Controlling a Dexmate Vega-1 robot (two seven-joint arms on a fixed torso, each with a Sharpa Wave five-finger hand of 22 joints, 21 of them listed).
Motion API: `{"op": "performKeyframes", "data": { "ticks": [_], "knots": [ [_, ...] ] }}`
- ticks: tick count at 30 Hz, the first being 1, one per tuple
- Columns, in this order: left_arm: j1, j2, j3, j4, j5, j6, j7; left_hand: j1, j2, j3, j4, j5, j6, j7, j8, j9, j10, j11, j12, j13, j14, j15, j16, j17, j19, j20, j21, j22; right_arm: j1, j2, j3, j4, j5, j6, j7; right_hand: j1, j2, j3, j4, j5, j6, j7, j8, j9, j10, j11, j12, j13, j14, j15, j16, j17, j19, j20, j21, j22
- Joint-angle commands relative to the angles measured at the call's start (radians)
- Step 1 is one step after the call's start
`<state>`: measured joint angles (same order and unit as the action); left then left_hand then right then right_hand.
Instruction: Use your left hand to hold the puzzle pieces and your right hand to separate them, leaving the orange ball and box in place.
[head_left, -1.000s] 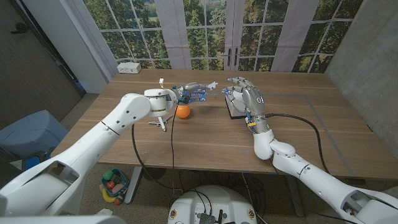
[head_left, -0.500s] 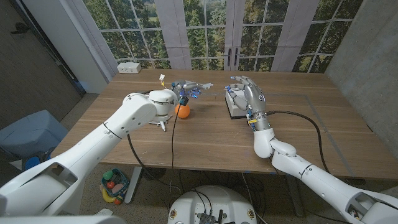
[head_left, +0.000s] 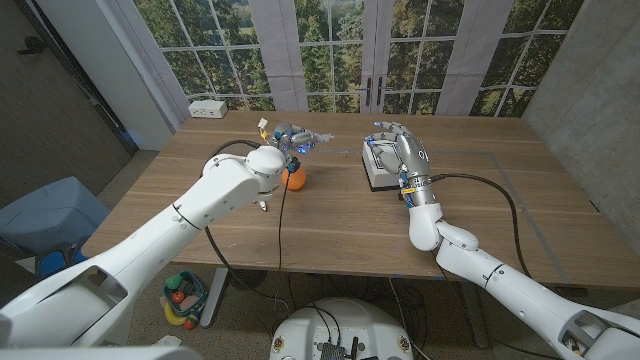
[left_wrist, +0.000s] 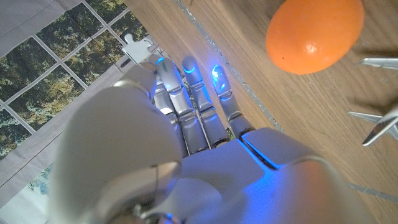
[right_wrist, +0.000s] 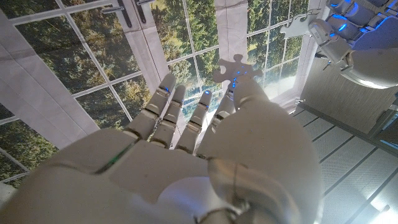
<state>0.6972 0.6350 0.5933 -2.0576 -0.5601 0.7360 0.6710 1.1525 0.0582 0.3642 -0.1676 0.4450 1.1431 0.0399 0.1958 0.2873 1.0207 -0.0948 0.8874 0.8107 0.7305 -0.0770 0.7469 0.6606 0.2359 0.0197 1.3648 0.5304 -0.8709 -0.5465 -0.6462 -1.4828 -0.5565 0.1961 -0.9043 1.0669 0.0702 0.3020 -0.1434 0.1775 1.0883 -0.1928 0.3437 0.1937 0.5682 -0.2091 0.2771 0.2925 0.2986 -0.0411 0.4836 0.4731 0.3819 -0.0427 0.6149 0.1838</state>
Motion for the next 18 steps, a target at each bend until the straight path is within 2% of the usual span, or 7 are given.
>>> {"op": "performKeyframes", "data": {
  "ticks": [1, 14, 18],
  "knots": [
    [0.027, -0.043, -0.044, 0.008, 0.097, 0.068, 0.012, -0.01, 0.009, -0.004, 0.006, 0.004, 0.041, 0.05, 0.0, 0.222, -0.019, -0.001, -0.006, 0.003, -0.01, -0.094, -0.004, 0.006, -0.008, 0.004, 0.01, -0.004, 0.008, 0.008, 0.004, 0.024, 0.037, -0.003, 0.018, 0.0, 0.014, -0.005, -0.001, 0.0, 0.007, -0.003, 0.0, 0.004, 0.008, 0.001, -0.001, 0.002, 0.002, -0.18, -0.001, 0.004, -0.002, -0.03, 0.004, 0.005],
    [0.019, -0.057, -0.08, -0.003, 0.14, 0.197, 0.033, -0.017, 0.016, -0.006, 0.001, -0.006, 0.032, 0.041, -0.004, 0.221, -0.023, -0.003, -0.007, -0.004, -0.015, -0.09, -0.011, 0.005, -0.017, 0.006, 0.019, -0.017, 0.028, 0.023, -0.003, 0.063, 0.044, -0.035, 0.013, -0.004, 0.017, -0.006, -0.001, 0.0, 0.002, -0.007, -0.005, 0.004, 0.008, 0.001, -0.003, 0.002, 0.004, -0.179, -0.004, 0.004, -0.003, -0.03, 0.006, 0.005],
    [0.004, -0.057, -0.073, -0.003, 0.158, 0.243, 0.03, -0.024, 0.016, -0.008, 0.003, -0.008, 0.043, 0.036, 0.003, 0.225, -0.025, -0.004, -0.009, -0.007, -0.014, -0.089, -0.012, 0.006, -0.018, 0.007, 0.023, -0.021, 0.034, 0.026, -0.007, 0.073, 0.046, -0.054, 0.015, -0.003, 0.018, -0.007, -0.002, 0.0, -0.001, -0.009, -0.007, 0.004, 0.007, 0.001, -0.004, 0.002, 0.004, -0.18, -0.004, 0.005, -0.003, -0.029, 0.006, 0.005]
  ]
}}
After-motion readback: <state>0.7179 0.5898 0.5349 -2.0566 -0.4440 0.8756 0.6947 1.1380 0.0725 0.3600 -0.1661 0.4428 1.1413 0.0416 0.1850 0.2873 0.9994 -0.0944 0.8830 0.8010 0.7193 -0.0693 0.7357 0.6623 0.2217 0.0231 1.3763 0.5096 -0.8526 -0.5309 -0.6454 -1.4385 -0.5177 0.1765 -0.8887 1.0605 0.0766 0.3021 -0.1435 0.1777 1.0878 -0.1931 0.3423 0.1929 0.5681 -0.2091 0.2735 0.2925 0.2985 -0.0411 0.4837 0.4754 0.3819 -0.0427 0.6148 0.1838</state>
